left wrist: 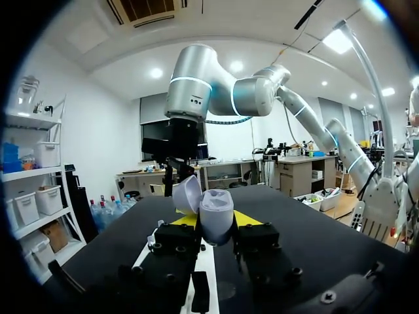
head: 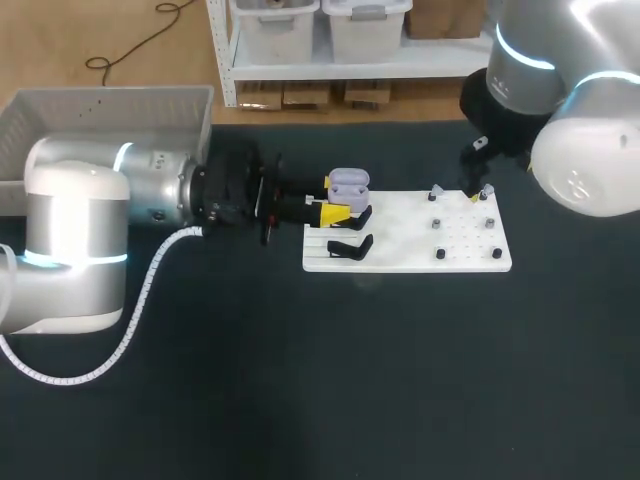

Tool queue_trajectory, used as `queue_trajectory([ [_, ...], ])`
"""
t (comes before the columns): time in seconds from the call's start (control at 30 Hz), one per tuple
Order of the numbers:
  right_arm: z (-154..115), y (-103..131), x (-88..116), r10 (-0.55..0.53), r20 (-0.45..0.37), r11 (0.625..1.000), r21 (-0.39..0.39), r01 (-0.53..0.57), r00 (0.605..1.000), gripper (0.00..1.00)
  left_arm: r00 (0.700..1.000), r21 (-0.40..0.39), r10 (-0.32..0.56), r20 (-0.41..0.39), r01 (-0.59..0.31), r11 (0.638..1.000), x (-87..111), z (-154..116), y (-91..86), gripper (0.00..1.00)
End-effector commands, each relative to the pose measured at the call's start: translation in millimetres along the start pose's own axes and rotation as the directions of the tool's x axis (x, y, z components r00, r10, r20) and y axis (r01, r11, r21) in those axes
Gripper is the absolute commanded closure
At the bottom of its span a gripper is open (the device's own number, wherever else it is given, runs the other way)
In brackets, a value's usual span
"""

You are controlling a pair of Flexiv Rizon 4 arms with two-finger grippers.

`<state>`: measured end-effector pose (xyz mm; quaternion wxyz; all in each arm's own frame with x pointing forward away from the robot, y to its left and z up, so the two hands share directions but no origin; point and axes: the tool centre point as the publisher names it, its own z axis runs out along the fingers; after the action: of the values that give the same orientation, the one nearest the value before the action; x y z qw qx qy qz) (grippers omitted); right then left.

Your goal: Pick up each earbud case from the left stands, insert the matching earbuds, close the lid, and place the case in the box.

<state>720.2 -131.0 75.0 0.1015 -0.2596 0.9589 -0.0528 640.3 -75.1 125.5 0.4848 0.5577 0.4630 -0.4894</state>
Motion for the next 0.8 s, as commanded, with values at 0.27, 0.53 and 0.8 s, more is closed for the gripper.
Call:
queue_trajectory([
  [0.27,-1,0,1,0.001,0.002,1.0,0.002,-0.001,1.0,0.0,1.0,-0.006,0.002,0.0,-0.002,1.0,0.0,0,-1.6,1.0],
  [0.53,11,-10,-3,-0.045,-0.025,0.999,-0.021,0.045,0.999,0.0,1.0,-0.006,0.002,0.0,-0.002,1.0,0.0,0,-1.6,1.0],
  [0.8,30,-16,-10,-0.123,-0.073,0.992,0.016,0.124,0.99,0.03,1.0,-0.006,0.002,0.0,-0.002,1.0,0.0,0,-1.6,1.0],
])
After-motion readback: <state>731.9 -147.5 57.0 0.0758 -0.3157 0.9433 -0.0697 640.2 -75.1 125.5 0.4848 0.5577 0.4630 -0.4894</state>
